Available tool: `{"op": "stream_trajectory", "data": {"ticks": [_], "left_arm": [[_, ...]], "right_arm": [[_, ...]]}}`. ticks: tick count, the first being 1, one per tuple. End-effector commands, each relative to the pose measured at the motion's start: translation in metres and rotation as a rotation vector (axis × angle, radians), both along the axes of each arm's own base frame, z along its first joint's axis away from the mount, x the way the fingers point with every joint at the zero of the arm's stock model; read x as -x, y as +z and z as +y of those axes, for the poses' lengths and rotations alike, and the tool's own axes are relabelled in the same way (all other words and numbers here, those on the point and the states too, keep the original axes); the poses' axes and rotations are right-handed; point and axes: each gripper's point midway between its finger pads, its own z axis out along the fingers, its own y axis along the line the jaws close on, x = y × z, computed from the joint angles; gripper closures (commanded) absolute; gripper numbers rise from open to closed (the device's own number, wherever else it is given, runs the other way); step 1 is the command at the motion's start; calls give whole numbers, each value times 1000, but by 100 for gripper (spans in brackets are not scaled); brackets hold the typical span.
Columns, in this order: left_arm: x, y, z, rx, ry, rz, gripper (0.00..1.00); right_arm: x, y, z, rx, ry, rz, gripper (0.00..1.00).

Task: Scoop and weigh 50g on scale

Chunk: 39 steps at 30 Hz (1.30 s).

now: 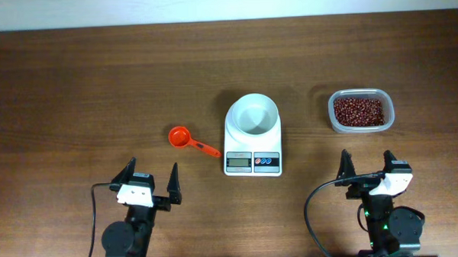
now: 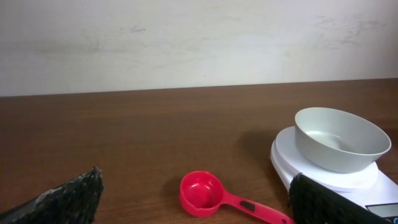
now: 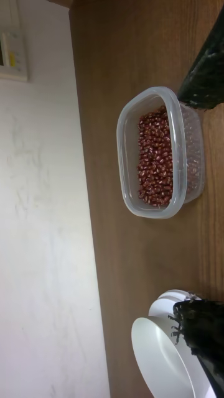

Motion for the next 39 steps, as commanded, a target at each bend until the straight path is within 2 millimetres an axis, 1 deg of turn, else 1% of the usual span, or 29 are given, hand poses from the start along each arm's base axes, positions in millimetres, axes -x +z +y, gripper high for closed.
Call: {"op": "stream_trajectory", "data": {"ticks": [1,3,4,7,8,9,11,12,13,14,15,16,17,18,20,23,24,25,28,29,32,33,35,39], "left_arm": [[-1,-3,12,1,70,9,1],[-1,-3,12,0,70,10,1],[-1,-3,16,-1,93,11,1],[-1,-3,16,-1,93,10,1],[-2,5,16,2,91,-22,1],[-2,8,15,4,86,-35,1],[-1,-3,18,-2,105,8,1],[-2,4,13,6,77,-18,1],[-1,8,3,10,19,-34,1],[0,9,-3,12,-17,-38,1],[1,11,-4,14,-26,-41,1],[2,15,-8,18,-48,-51,1],[3,26,-8,18,-48,-75,1],[4,32,-8,18,-48,-87,1],[8,56,-8,19,-47,-122,1],[7,77,-8,43,-47,-112,1],[3,85,-8,53,-47,-85,1],[-1,89,-8,66,-45,-50,1],[-15,98,-9,66,-39,147,1],[-19,105,-9,65,-38,217,1],[-29,117,-21,79,-103,345,1],[-35,117,-29,89,-143,371,1],[-36,113,-34,99,-175,391,1],[-37,111,-36,103,-187,398,1]], "right_arm": [[0,-4,1,5,2,5,1],[0,-4,1,5,2,5,1],[0,-4,1,5,2,5,1],[0,-4,1,5,2,5,1],[0,-4,1,5,2,5,1],[0,-4,1,5,2,5,1],[0,-4,1,5,2,5,1],[0,-4,1,5,2,5,1],[0,-4,1,5,2,5,1],[0,-4,1,5,2,5,1],[0,-4,1,5,2,5,1],[0,-4,1,5,2,5,1],[0,-4,1,5,2,5,1],[0,-4,1,5,2,5,1],[0,-4,1,5,2,5,1],[0,-4,1,5,2,5,1],[0,-4,1,5,2,5,1],[0,-4,1,5,2,5,1],[0,-4,1,5,2,5,1],[0,-4,1,5,2,5,1],[0,-4,1,5,2,5,1],[0,-4,1,5,2,5,1],[0,-4,1,5,2,5,1],[0,-4,1,5,2,5,1]]}}
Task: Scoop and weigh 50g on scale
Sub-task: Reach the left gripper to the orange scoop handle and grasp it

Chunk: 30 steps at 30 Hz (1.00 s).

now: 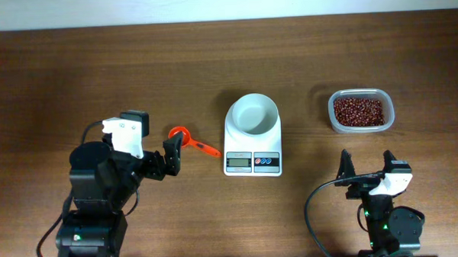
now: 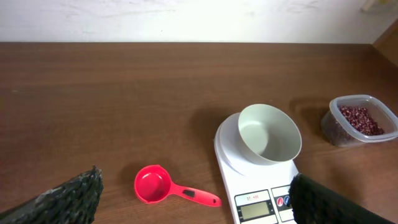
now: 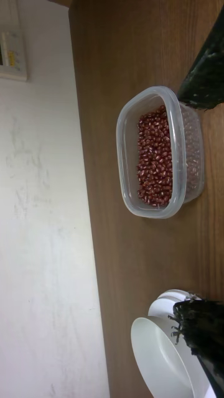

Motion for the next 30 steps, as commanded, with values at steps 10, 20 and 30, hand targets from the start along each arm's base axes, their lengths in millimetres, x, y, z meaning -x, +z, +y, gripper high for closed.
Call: {"op": "stream_trajectory", "data": {"ticks": [10,20,30], "left_arm": [[-24,-17,6,137,121,123,1],[-34,-44,10,204,206,242,1],[-10,-80,30,276,439,447,1]], "right_arm": [[0,-3,1,5,1,4,1],[0,-3,1,5,1,4,1],[0,-3,1,5,1,4,1]]}}
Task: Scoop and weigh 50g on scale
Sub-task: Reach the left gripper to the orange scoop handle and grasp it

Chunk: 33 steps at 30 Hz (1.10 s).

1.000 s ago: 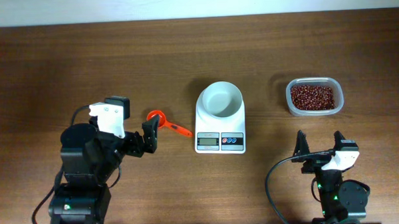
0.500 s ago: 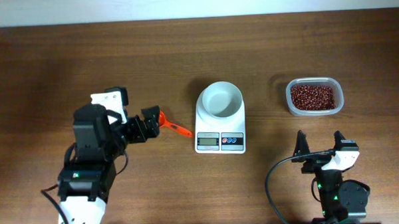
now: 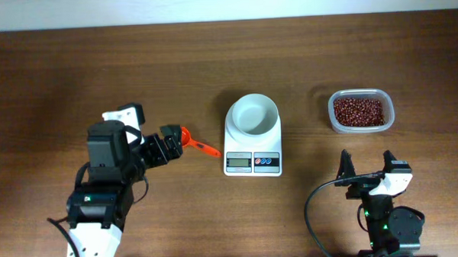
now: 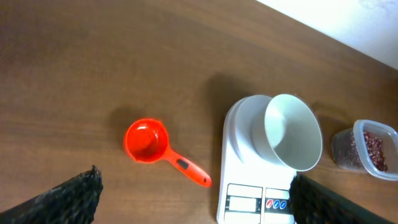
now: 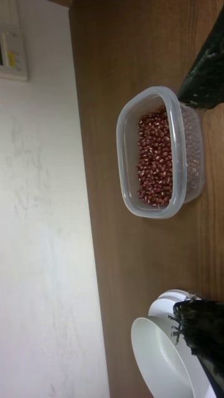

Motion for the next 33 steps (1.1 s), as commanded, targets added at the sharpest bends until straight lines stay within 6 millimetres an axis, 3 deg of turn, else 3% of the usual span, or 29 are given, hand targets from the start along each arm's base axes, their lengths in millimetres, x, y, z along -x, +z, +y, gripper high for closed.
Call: {"op": "stream_trajectory", "data": {"ticks": [1,2,3,7,9,12,14,20,24,28,31,33], "left_arm": [[16,-26,14,73,190,185,4],[20,-39,11,89,196,251,14],[22,-49,12,96,217,303,17],[20,-92,12,98,261,472,13],[19,-103,12,92,264,511,10],[16,-107,13,86,268,512,1],[4,-100,8,115,249,458,1],[6,-102,1,125,308,474,0],[5,-121,10,75,494,506,21],[-25,-158,3,93,494,515,25],[-47,-159,1,113,491,444,28],[-47,-171,1,110,500,467,33]], "right_arm": [[0,-3,1,5,1,3,1],[0,-3,1,5,1,3,1],[0,-3,1,5,1,3,1],[0,-3,1,5,1,3,1],[0,-3,1,5,1,3,1],[0,-3,1,5,1,3,1],[0,-3,1,5,1,3,1],[0,-3,1,5,1,3,1],[0,-3,1,5,1,3,1],[0,-3,1,5,1,3,1],[0,-3,1,5,1,3,1],[0,-3,1,5,1,3,1]]}}
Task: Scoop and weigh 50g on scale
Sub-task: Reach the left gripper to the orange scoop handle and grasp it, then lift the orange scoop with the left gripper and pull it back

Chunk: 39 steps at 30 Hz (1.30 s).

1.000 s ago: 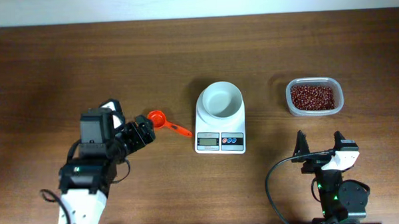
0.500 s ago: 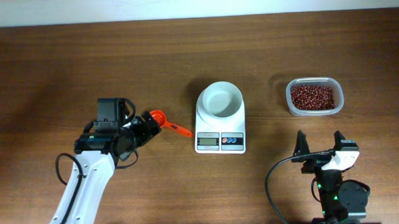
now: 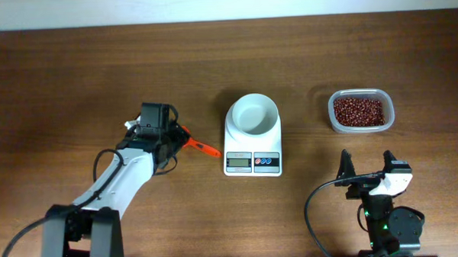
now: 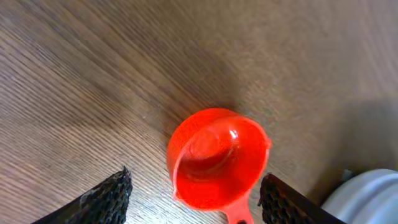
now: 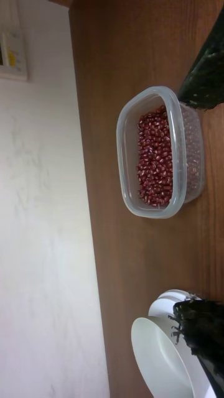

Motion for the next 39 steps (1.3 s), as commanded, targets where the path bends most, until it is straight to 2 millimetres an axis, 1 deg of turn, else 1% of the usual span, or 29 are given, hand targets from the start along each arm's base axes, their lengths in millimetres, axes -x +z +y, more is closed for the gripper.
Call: {"op": "stream_trajectory", "data": {"ticks": [1,4,7,9,11,13,15,16,17,18,19,20,21,22,24,25,26,28,29,30,32,35,37,39], "left_arm": [[-1,-16,1,-10,15,38,35],[-5,-27,0,-10,15,43,41],[-6,-27,1,-14,17,39,46],[-8,-26,5,-37,29,30,50],[-10,-25,5,-35,29,21,58],[-10,-26,5,-35,29,21,61],[-7,-33,5,-37,27,43,63],[-5,-39,5,-37,26,60,66],[-3,-46,5,-37,25,80,73],[-2,-47,5,-37,24,85,78],[-2,-47,5,-37,24,84,81],[-1,-47,4,-35,23,88,93],[0,-48,1,-20,16,94,100],[2,-48,-2,-4,8,103,100],[8,-49,-1,-6,7,129,100],[13,-45,0,-9,8,140,100],[14,-40,0,-11,8,134,100],[13,-20,3,-20,15,95,100],[13,-1,8,-38,25,53,100],[19,30,13,-56,32,-5,100],[37,72,23,-82,54,-75,100],[71,124,36,-102,83,-187,100],[91,150,38,-80,86,-270,100],[108,167,32,-28,61,-324,100]], "right_arm": [[0,-3,1,5,2,4,1],[0,-3,1,5,2,3,1],[0,-3,1,5,2,4,1],[0,-3,1,5,2,3,1],[0,-3,1,5,2,4,1],[0,-3,1,5,1,4,1],[0,-3,1,5,2,4,1],[0,-3,1,5,2,4,1],[0,-3,1,5,2,4,1],[0,-3,1,5,2,4,1],[0,-3,1,5,1,4,1],[0,-3,1,5,2,4,1],[0,-3,1,5,2,3,1],[0,-3,1,5,2,3,1],[0,-3,1,5,2,3,1],[0,-3,1,5,1,4,1],[0,-3,1,5,1,4,2],[0,-3,1,5,2,4,1],[0,-3,1,5,1,4,1],[0,-3,1,5,2,4,1],[0,-3,1,5,2,4,1],[0,-3,1,5,2,4,1],[0,-3,1,5,1,4,1],[0,-3,1,5,2,4,1]]}}
